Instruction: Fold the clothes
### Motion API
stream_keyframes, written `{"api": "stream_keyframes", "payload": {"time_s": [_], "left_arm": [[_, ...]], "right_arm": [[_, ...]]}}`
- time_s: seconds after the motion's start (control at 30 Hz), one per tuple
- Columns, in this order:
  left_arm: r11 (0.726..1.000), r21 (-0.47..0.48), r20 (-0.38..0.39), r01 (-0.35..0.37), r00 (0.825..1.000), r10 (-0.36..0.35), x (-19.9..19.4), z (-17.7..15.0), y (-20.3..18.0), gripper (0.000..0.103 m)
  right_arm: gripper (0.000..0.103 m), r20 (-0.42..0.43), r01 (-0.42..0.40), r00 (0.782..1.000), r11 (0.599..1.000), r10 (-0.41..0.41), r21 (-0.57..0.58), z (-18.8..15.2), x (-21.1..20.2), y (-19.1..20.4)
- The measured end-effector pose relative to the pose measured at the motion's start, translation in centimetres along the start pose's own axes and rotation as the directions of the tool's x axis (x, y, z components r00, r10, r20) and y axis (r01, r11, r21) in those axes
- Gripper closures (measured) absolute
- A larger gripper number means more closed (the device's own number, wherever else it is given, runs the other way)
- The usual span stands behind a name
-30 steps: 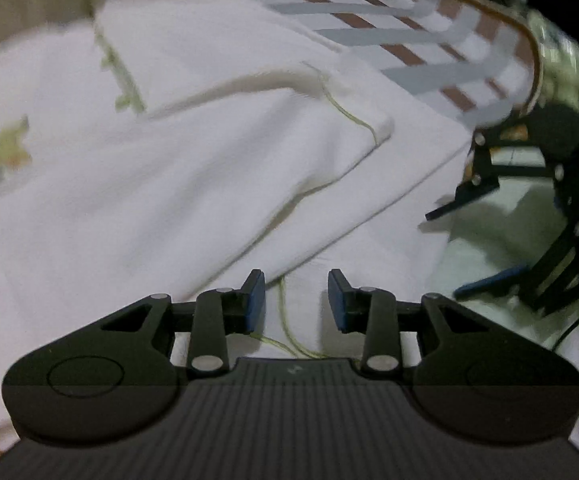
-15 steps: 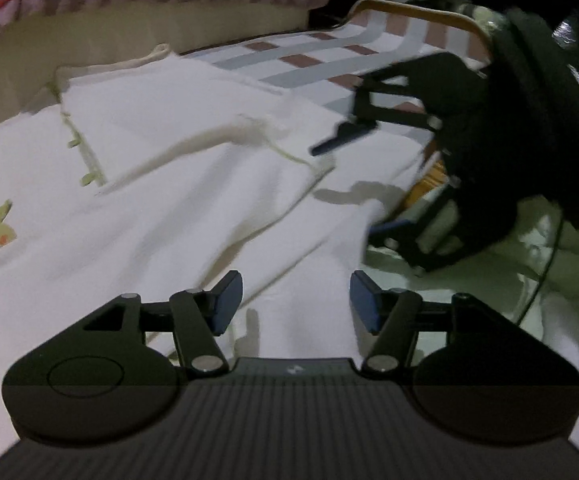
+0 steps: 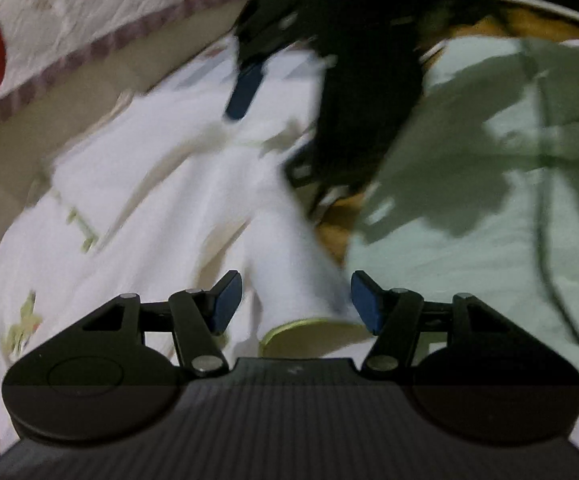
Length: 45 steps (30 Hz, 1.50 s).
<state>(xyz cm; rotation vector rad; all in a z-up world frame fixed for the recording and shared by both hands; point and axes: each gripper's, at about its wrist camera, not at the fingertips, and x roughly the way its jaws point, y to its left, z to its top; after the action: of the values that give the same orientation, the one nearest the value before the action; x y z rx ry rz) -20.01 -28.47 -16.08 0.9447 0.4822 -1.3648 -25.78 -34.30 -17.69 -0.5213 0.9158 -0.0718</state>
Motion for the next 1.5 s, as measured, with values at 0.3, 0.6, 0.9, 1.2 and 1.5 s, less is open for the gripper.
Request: {"api": "stream_keyframes", "payload": {"time_s": [0.3, 0.6, 0.9, 1.2, 1.5], "left_arm": [[0.976, -0.214, 0.064, -0.047, 0.996, 0.062, -0.4, 0.8, 6.1, 0.096], [0.951, -0.308, 0.092, -0.016, 0.995, 0.047, 0.0, 0.8, 8.1, 0.095], [0.868, -0.493, 0.183, 0.064, 0.983, 0.031, -5.0, -1.9, 14.4, 0.059], [0.765, -0.641, 0.035, -0.068, 0.992, 0.118, -10.9, -8.7, 20.0, 0.045], [0.996, -0.074, -0.130, -0.048, 0.991, 0.038, -6.9, -6.4, 10.9, 0.040]], "right_arm": [[0.031, 0.022, -0.143, 0.990, 0.979, 0.141, 0.148, -0.3, 1.3, -0.9], [0.041, 0.048, -0.223, 0.975, 0.939, 0.218, 0.260, 0.5, 3.8, -2.0], [0.094, 0.099, -0.273, 0.962, 0.882, 0.255, 0.384, 2.7, 3.1, -7.1], [0.096, 0.089, -0.267, 0.963, 0.854, 0.254, 0.447, 5.8, 3.6, -12.2], [0.096, 0.065, -0.284, 0.952, 0.790, 0.298, 0.543, 6.9, 6.1, -14.2]]}}
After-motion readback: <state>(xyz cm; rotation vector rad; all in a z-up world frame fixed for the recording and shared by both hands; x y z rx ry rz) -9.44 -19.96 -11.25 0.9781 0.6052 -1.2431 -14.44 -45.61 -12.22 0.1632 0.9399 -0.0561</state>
